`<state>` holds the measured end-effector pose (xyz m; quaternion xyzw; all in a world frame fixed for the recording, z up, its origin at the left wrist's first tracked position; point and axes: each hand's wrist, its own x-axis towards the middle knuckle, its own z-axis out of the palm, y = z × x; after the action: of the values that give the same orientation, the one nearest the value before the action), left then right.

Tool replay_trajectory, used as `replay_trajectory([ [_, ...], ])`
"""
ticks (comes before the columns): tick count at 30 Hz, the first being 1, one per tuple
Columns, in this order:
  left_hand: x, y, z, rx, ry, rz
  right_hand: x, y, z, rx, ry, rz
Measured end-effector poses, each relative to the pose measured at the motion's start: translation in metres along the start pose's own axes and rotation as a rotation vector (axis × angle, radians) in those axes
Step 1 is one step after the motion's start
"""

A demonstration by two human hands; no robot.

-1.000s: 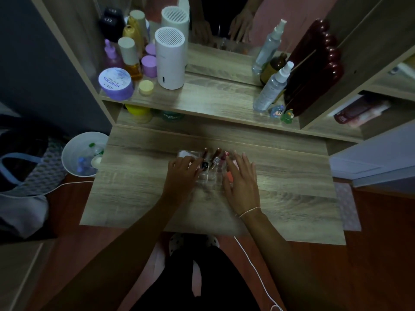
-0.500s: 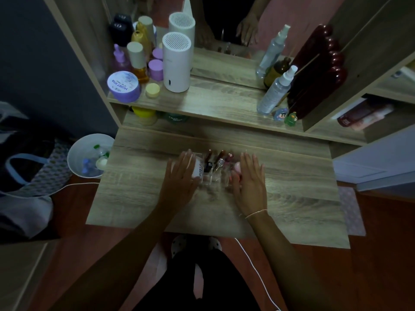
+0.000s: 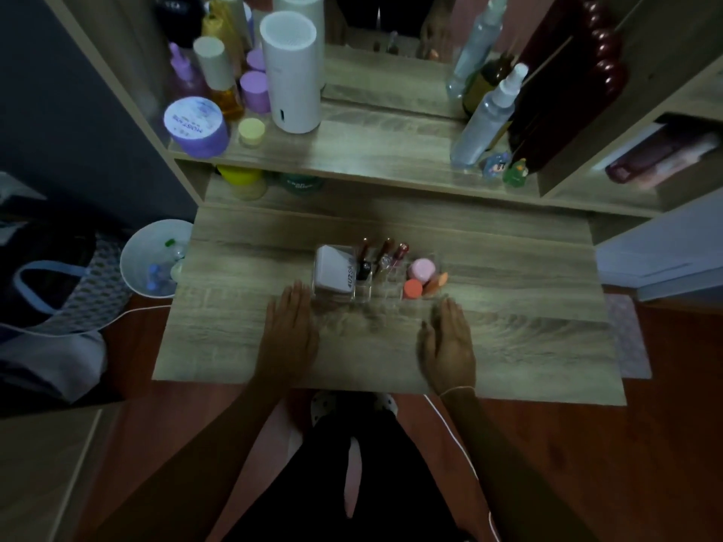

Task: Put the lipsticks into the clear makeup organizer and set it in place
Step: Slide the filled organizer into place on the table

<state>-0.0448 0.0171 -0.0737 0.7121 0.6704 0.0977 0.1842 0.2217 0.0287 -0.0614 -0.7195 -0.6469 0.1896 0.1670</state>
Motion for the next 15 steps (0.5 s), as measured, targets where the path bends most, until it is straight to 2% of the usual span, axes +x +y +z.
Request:
replay_trajectory([
  [8, -0.003, -0.006, 0.006, -0.084, 0.055, 0.101, 0.001, 0.007, 0.012, -0.083, -0.006, -0.103],
  [15, 0.018, 0.001, 0.003, -0.297, 0.236, -0.092, 0.021, 0.008, 0.007, 0.042, 0.083, -0.048],
])
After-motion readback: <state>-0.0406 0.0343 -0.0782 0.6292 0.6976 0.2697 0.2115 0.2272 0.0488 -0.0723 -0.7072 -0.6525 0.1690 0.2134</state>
